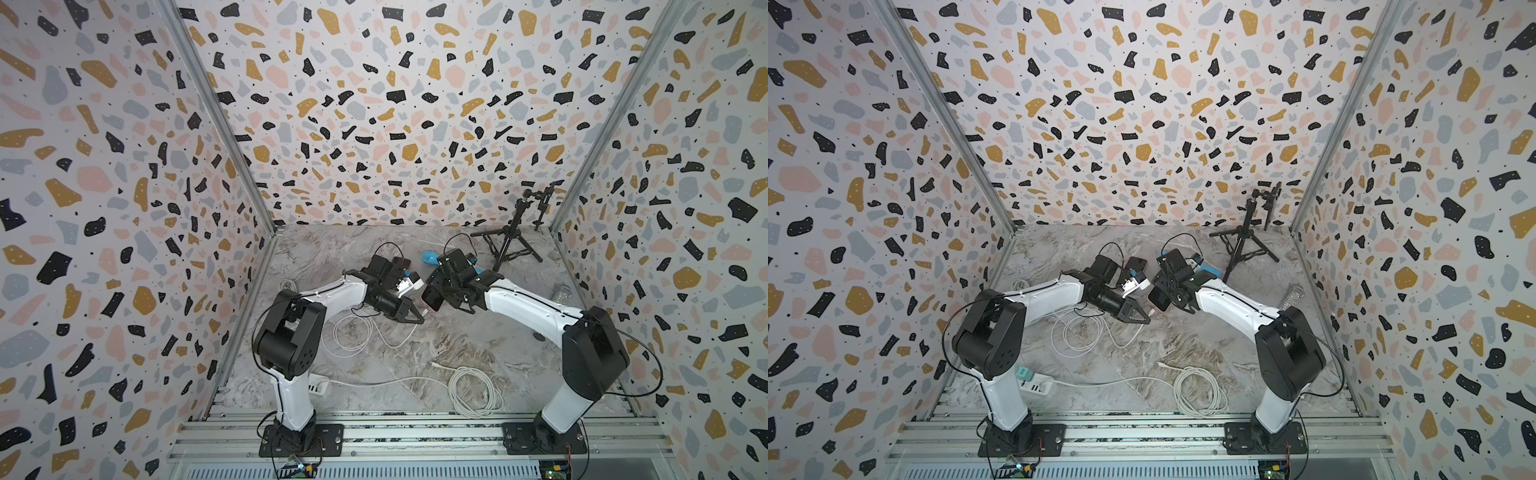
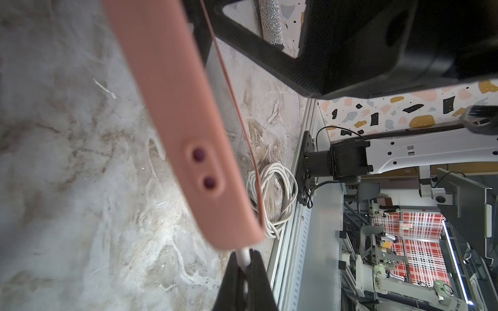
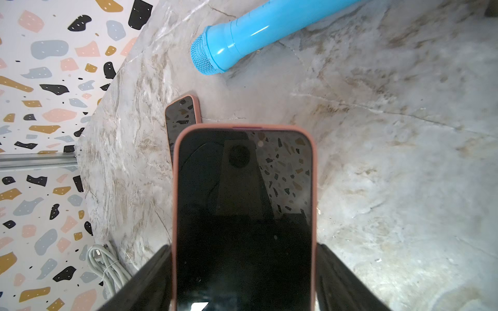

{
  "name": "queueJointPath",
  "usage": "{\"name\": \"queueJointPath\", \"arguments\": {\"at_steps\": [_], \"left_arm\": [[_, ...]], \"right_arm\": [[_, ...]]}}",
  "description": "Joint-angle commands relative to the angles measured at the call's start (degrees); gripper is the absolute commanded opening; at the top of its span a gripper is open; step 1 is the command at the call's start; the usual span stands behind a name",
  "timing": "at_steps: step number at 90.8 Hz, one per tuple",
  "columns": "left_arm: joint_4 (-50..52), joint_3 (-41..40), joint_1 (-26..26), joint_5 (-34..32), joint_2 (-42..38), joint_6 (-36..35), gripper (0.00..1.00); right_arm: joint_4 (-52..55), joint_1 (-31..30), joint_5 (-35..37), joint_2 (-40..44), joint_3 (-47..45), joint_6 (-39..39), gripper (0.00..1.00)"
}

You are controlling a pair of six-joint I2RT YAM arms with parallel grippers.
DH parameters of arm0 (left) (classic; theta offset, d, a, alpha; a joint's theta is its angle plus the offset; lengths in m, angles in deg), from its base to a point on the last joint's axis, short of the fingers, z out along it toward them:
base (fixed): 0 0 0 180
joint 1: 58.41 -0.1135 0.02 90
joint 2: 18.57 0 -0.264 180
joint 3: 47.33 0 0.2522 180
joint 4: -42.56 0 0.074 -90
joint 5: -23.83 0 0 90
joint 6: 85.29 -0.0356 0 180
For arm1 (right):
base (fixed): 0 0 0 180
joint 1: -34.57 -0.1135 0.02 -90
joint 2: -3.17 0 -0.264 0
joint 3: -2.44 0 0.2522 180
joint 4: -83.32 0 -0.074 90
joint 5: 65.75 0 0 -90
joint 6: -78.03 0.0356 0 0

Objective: Plug the charging cable into the phone
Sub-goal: Insert the charging cable into the phone.

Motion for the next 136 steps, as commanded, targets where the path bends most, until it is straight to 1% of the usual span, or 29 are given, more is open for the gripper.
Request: {"name": "queueJointPath", "arguments": {"at_steps": [1,69,93,117,136], "left_arm": [[-0.91,0.14,0.19,1.17,-1.47,-1.4,0.0],[-0.95,0.03,0.05,0.41,-2.57,-1.77,0.0],[-1.28,-0.84,0.03,-0.09,-2.4,-1.86,0.0],[-1.5,-1.13,0.03,0.23,-2.26,-1.63,0.0],[-1.47,-1.14,0.03,0.67,-2.56,-1.59,0.0]], "right_arm": [[-1.24,-0.41,1.27,2.59,0.1,-0.68,0.69],[-1.79,-0.85,0.45,2.9,-1.01,-0.87,0.69],[-1.75,-0.84,1.92,3.97,-0.72,-1.42,0.69],[-1.72,-0.74,5.28,5.14,-0.64,-2.83,0.69],[-1.74,-0.67,4.02,4.29,-0.83,-2.57,0.69]]}}
